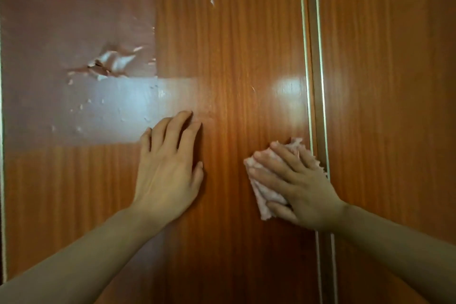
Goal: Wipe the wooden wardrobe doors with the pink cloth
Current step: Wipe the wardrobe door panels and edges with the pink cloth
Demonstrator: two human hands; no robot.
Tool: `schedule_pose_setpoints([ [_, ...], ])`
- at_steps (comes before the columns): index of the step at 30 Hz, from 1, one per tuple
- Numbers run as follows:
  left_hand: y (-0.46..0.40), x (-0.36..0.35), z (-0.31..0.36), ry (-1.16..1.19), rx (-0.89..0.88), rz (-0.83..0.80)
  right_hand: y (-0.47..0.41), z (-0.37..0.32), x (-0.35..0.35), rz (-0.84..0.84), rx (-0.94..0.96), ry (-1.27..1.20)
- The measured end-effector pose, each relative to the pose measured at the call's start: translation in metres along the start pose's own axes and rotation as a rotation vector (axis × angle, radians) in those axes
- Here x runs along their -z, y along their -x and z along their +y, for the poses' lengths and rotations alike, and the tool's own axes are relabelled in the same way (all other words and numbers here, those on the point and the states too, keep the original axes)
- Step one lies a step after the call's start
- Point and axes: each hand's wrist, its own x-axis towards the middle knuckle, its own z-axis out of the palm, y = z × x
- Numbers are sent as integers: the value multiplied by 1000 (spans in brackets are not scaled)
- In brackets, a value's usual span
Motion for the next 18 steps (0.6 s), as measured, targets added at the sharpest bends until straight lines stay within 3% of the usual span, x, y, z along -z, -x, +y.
schedule_pose_setpoints([
  [3,-10,4,-8,13,-22,-37,-33,17,10,33,-109,-60],
  [10,-21,18,-31,-25,-86,-127,-83,23,27,79,-146,-130],
  [14,-31,25,-44,-55,-130,-149,-149,11,42,150,-325,-165],
  [16,-30,25,-49,-54,-142,-170,-147,-12,36,130,-252,-179],
  [18,-25,27,-54,-71,-165,-204,-125,-34,29,33,9,-152],
])
